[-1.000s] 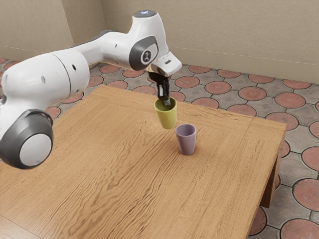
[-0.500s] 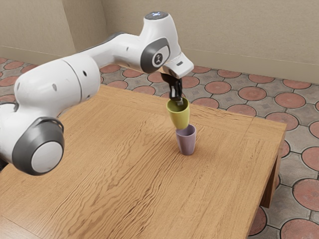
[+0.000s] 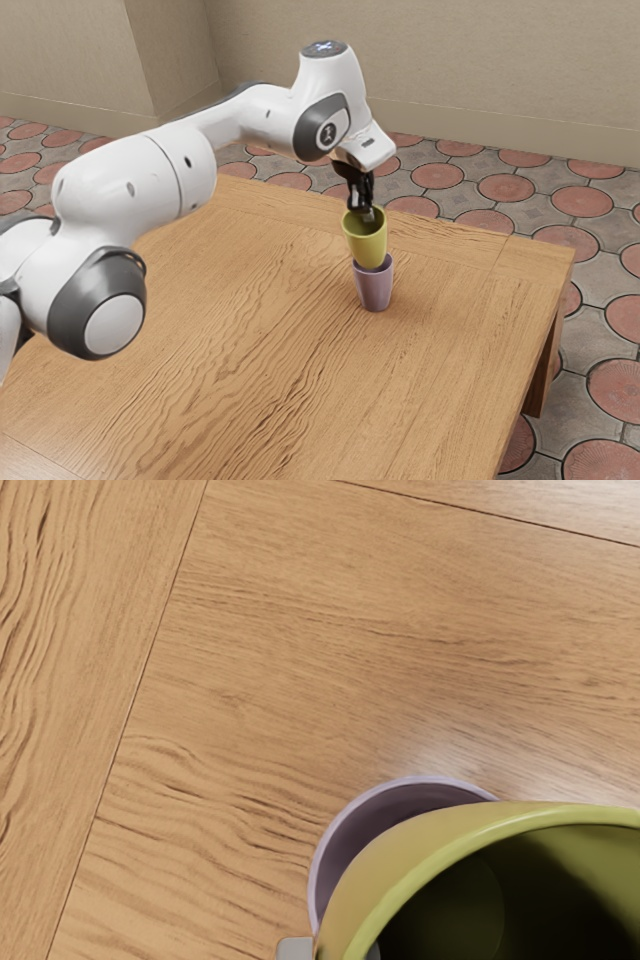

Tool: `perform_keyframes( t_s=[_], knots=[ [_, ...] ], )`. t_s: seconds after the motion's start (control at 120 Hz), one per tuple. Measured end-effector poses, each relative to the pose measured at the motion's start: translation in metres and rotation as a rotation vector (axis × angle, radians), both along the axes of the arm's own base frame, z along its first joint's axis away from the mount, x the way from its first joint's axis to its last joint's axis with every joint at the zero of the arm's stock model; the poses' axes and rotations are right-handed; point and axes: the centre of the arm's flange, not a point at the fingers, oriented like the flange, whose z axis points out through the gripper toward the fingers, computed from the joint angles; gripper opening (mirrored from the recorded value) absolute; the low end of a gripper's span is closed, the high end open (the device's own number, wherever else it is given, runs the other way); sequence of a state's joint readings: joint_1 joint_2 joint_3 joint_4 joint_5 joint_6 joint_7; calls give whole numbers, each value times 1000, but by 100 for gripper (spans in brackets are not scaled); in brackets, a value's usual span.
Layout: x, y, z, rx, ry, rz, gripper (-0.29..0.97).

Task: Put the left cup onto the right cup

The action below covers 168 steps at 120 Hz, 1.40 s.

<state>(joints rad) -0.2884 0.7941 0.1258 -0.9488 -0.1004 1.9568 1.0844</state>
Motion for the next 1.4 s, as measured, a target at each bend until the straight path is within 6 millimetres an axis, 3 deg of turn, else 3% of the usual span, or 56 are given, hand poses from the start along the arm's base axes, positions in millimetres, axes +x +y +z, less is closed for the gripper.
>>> perform_keyframes(
  t_s=[0.408, 0.6, 0.767, 1.008, 1.4],
  knots=[
    [3, 0, -12, -9, 5, -15, -9],
    [3, 0, -13, -11, 6, -31, 32],
    [3, 0, -13, -9, 5, -44, 52],
    [2, -2, -12, -6, 4, -61, 63],
    [0, -1, -9, 1, 11, -74, 67]
  ],
)
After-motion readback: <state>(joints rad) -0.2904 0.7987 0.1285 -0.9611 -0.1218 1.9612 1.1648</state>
